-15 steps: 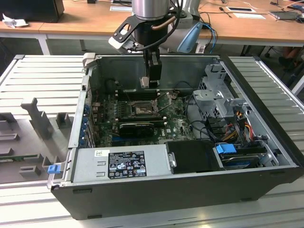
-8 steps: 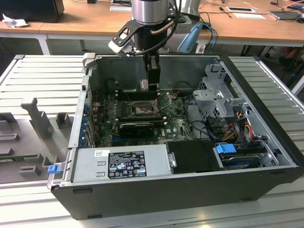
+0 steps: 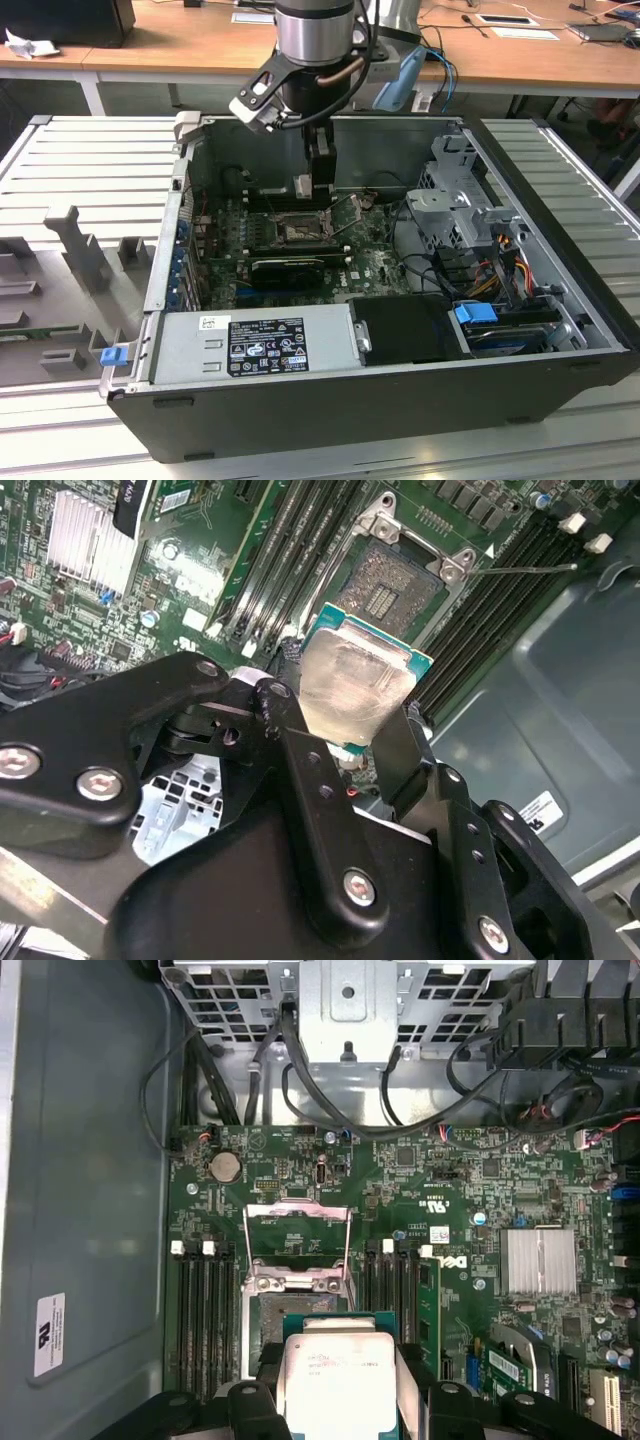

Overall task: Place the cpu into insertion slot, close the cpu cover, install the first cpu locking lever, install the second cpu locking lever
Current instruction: 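Place the cpu into insertion slot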

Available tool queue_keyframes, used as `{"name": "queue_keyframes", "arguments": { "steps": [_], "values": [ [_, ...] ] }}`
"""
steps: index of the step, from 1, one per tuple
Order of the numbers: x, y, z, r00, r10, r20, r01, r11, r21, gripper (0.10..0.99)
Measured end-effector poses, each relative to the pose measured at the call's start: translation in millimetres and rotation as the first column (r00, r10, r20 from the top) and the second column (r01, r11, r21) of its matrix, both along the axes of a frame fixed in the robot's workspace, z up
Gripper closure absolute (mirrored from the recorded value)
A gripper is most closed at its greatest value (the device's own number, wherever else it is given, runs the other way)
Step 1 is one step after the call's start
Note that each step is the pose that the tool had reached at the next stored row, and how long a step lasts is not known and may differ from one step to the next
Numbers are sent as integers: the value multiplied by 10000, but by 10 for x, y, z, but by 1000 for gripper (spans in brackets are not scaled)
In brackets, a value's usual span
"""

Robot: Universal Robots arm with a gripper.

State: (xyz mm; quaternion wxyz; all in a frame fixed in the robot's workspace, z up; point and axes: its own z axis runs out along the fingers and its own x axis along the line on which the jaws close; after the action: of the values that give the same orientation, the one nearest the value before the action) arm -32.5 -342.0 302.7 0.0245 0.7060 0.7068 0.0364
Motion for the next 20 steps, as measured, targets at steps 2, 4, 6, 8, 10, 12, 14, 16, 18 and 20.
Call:
{"name": "queue_keyframes", "arguments": {
  "steps": [2, 4, 6, 8, 10, 12, 14, 16, 18, 20],
  "values": [
    [0, 0, -8, 10000, 0, -1, 0, 10000, -1, 557],
    [0, 0, -42, 10000, 0, 0, 0, 10000, 0, 557],
    [0, 1, -106, 10000, 0, 0, 0, 10000, 0, 557],
    [0, 1, -150, 10000, -5, 0, 5, 10000, 1, 557],
    [0, 1, -188, 9997, -227, 1, 227, 9997, 1, 557],
    [-1, 1, -216, 9993, -370, -1, 370, 9993, 0, 557],
    [-2, 1, -235, 9993, -373, 1, 373, 9993, 0, 557],
    [-3, 1, -257, 9993, -372, 0, 372, 9993, 0, 557],
    [-5, 1, -286, 9993, -372, 0, 372, 9993, 1, 557],
    [-5, 2, -322, 9993, -372, 0, 372, 9993, 0, 557]
  ]
}}
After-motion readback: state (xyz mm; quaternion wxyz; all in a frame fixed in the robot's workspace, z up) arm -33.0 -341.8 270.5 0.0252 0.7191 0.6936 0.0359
